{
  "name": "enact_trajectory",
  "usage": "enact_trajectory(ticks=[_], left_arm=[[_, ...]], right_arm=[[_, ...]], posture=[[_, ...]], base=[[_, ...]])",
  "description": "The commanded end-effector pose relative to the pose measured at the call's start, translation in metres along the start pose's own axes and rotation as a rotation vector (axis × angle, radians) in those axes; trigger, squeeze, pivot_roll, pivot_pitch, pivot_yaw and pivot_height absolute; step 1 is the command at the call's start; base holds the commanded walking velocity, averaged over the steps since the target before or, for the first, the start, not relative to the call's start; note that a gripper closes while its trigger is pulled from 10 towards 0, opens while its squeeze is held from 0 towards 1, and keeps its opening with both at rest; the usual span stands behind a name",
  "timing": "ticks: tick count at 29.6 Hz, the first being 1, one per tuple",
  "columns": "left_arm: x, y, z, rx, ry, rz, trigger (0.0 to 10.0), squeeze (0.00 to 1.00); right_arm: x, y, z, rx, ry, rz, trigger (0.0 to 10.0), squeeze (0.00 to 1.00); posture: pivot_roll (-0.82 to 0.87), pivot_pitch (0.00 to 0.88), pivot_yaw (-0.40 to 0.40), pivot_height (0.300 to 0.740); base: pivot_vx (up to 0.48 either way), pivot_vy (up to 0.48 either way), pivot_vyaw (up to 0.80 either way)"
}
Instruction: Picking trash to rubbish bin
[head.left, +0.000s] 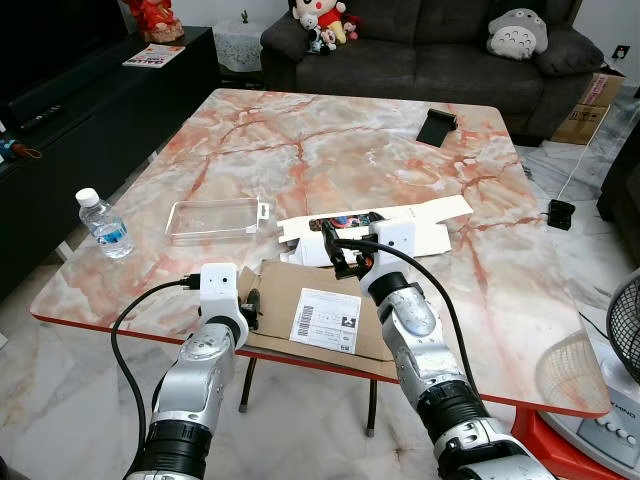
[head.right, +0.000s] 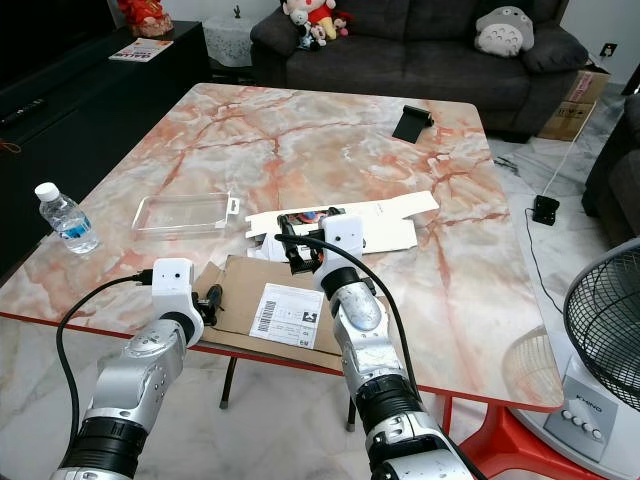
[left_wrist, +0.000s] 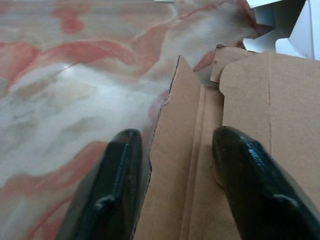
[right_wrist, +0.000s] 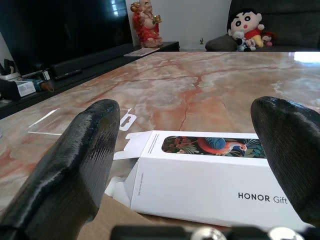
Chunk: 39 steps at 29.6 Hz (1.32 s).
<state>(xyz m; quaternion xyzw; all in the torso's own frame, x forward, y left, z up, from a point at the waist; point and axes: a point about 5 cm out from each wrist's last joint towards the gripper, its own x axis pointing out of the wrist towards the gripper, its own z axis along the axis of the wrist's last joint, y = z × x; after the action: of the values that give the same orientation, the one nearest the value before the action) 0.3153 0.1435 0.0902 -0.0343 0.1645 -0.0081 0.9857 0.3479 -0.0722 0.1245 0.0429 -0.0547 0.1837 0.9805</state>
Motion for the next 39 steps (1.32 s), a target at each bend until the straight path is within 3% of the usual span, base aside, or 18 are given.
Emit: enact_trajectory(ticks=[1, 11, 15, 21, 30, 31, 32, 36, 37, 39], left_arm=[[0.001, -0.005, 0.003, 0.005, 0.001, -0.02, 0.0, 0.0], [0.0, -0.007, 0.017, -0.006, -0.047, -0.055, 0.0, 0.0], [-0.004, -0.019, 0.025, 0.033, -0.096, -0.172, 0.0, 0.0], [-0.011, -0.032, 0.049, -0.018, -0.211, -0.283, 0.0, 0.0], [-0.014, -0.031, 0.07, -0.055, -0.306, -0.29, 0.0, 0.0], [-0.012, -0.028, 0.068, -0.041, -0.305, -0.254, 2.8, 0.0], [-0.012, -0.027, 0.067, -0.039, -0.303, -0.242, 10.0, 0.0], [-0.009, -0.02, 0.056, -0.005, -0.276, -0.195, 10.0, 0.0], [-0.008, -0.015, 0.048, -0.032, -0.255, -0.183, 10.0, 1.0], [-0.009, -0.01, 0.041, -0.087, -0.243, -0.163, 10.0, 1.0]], right_arm=[[0.001, 0.002, -0.001, -0.001, 0.014, 0.008, 10.0, 0.0], [0.002, 0.003, -0.001, -0.001, 0.016, 0.012, 10.0, 0.0], [0.002, 0.003, 0.0, -0.002, 0.015, 0.013, 10.0, 0.0], [0.003, 0.002, 0.001, -0.002, 0.013, 0.012, 10.0, 0.0], [0.004, 0.002, 0.002, -0.002, 0.01, 0.011, 10.0, 0.0], [0.004, 0.002, 0.002, -0.002, 0.01, 0.011, 10.0, 0.0], [0.004, 0.002, 0.002, -0.002, 0.011, 0.011, 10.0, 0.0], [0.004, 0.002, 0.001, -0.003, 0.014, 0.01, 10.0, 0.0], [0.003, 0.001, 0.001, -0.004, 0.015, 0.01, 10.0, 0.0], [0.003, 0.001, 0.0, -0.004, 0.018, 0.009, 10.0, 0.0]], posture=[[0.01, 0.047, -0.004, 0.74], [0.01, 0.044, -0.004, 0.74], [0.01, 0.044, -0.004, 0.74], [0.01, 0.042, -0.007, 0.74], [0.01, 0.04, -0.009, 0.74], [0.01, 0.04, -0.009, 0.74], [0.01, 0.04, -0.009, 0.74], [0.01, 0.04, -0.009, 0.74], [0.01, 0.04, -0.009, 0.74], [0.01, 0.04, -0.009, 0.74]], base=[[0.0, 0.0, 0.0], [0.0, 0.0, 0.0], [0.0, 0.0, 0.0], [0.0, 0.0, 0.0], [0.0, 0.0, 0.0], [0.0, 0.0, 0.0], [0.0, 0.0, 0.0], [0.0, 0.0, 0.0], [0.0, 0.0, 0.0], [0.0, 0.0, 0.0]])
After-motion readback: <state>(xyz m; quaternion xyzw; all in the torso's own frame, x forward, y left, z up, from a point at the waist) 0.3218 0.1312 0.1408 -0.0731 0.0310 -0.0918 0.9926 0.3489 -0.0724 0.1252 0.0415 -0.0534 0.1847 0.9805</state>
